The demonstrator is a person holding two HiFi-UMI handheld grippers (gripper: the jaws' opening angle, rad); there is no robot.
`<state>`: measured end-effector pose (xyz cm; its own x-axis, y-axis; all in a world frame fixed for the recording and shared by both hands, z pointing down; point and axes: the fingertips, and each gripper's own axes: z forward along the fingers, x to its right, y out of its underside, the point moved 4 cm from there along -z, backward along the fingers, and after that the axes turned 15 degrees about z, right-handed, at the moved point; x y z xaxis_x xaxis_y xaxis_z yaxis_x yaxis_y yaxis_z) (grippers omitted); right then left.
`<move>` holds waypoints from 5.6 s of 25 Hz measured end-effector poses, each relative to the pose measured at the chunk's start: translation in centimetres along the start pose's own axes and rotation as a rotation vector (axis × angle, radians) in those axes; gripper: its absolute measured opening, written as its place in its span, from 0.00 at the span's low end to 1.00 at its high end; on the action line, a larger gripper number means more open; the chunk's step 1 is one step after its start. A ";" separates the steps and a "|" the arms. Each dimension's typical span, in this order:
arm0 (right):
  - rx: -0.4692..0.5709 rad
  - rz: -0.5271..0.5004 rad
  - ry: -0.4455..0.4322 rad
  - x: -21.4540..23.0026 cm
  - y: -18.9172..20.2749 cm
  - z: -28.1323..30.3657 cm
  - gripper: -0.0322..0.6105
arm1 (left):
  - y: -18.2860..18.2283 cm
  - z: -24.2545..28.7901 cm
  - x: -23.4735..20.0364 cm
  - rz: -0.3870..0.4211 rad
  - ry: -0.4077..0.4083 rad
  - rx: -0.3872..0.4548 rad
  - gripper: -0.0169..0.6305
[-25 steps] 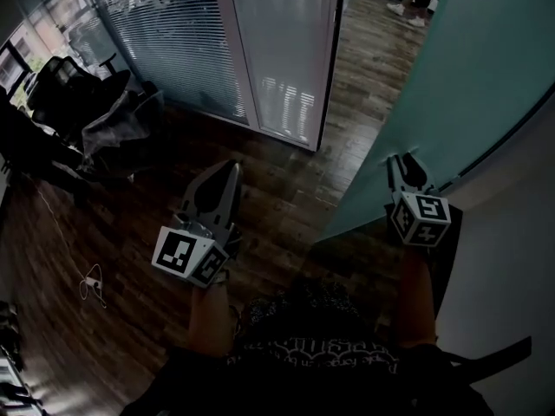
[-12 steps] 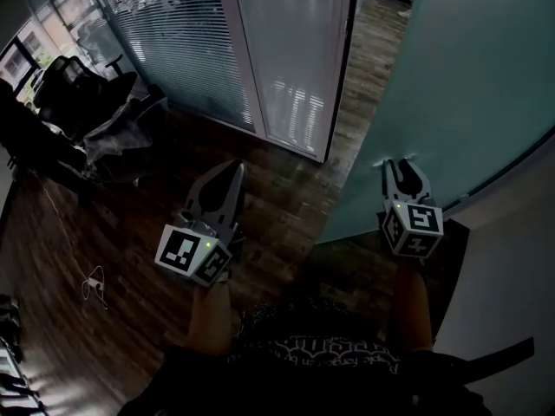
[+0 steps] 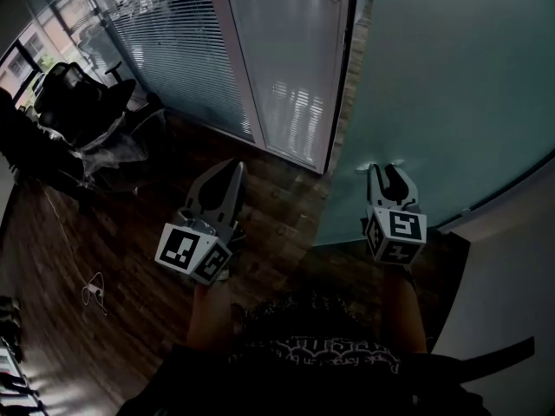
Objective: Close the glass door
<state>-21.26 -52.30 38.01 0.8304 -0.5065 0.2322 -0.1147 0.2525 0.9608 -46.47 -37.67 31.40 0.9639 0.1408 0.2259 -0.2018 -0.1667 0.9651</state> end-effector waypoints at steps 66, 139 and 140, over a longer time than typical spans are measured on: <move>0.093 0.021 0.279 6.5 -6.6 27.6 0.21 | 7.9 32.1 -18.0 -0.067 0.316 0.100 0.03; 0.069 0.023 0.265 13.1 -10.1 37.5 0.22 | 9.2 39.3 -18.3 -0.049 0.265 0.038 0.03; 0.070 0.024 0.266 13.0 -10.0 37.0 0.22 | 9.2 39.1 -18.3 -0.049 0.267 0.038 0.03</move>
<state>-29.49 -91.90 36.97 0.9400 -0.2641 0.2160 -0.1658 0.1995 0.9658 -59.13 -79.96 30.94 0.8914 0.4014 0.2106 -0.1442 -0.1894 0.9712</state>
